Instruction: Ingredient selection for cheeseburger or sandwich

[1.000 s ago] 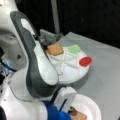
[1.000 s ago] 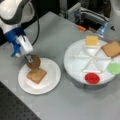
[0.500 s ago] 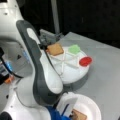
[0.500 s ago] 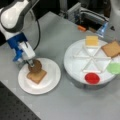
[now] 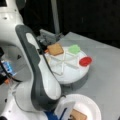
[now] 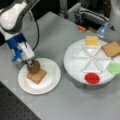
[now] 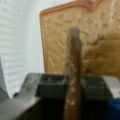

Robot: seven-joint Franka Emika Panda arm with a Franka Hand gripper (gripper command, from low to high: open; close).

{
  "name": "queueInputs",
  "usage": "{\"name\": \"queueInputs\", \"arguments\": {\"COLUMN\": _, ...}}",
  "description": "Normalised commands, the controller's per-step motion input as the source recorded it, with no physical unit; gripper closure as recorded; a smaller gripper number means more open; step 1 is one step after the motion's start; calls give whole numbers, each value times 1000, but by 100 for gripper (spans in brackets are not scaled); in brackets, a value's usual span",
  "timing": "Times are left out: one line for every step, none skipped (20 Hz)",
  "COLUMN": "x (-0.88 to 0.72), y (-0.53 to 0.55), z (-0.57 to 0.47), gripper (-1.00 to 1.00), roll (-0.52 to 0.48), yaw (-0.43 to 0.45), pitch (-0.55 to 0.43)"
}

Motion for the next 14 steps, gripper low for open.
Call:
{"name": "queueInputs", "arguments": {"x": 421, "y": -106, "z": -42, "gripper": 100, "roll": 216, "yaw": 55, "pitch": -86}}
{"name": "queueInputs", "arguments": {"x": 427, "y": -79, "z": -35, "gripper": 100, "roll": 228, "yaw": 45, "pitch": -96}}
{"name": "queueInputs", "arguments": {"x": 422, "y": -70, "z": -29, "gripper": 100, "roll": 230, "yaw": 44, "pitch": -95}}
{"name": "queueInputs", "arguments": {"x": 410, "y": -62, "z": -27, "gripper": 100, "roll": 238, "yaw": 38, "pitch": -94}}
{"name": "queueInputs", "arguments": {"x": 392, "y": -70, "z": -26, "gripper": 100, "roll": 237, "yaw": 36, "pitch": -88}}
{"name": "queueInputs", "arguments": {"x": 370, "y": -87, "z": -22, "gripper": 100, "roll": 236, "yaw": 36, "pitch": -82}}
{"name": "queueInputs", "arguments": {"x": 337, "y": -118, "z": -16, "gripper": 100, "roll": 234, "yaw": 36, "pitch": -74}}
{"name": "queueInputs", "arguments": {"x": 322, "y": -123, "z": -9, "gripper": 100, "roll": 255, "yaw": 16, "pitch": -74}}
{"name": "queueInputs", "arguments": {"x": 306, "y": -128, "z": -3, "gripper": 100, "roll": 254, "yaw": 8, "pitch": -68}}
{"name": "queueInputs", "arguments": {"x": 292, "y": -134, "z": 0, "gripper": 100, "roll": 252, "yaw": 4, "pitch": -63}}
{"name": "queueInputs", "arguments": {"x": 279, "y": -140, "z": 0, "gripper": 100, "roll": 249, "yaw": 3, "pitch": -59}}
{"name": "queueInputs", "arguments": {"x": 269, "y": -145, "z": 0, "gripper": 100, "roll": 245, "yaw": 3, "pitch": -56}}
{"name": "queueInputs", "arguments": {"x": 262, "y": -152, "z": -1, "gripper": 100, "roll": 239, "yaw": 5, "pitch": -53}}
{"name": "queueInputs", "arguments": {"x": 258, "y": -154, "z": -2, "gripper": 100, "roll": 233, "yaw": 8, "pitch": -50}}
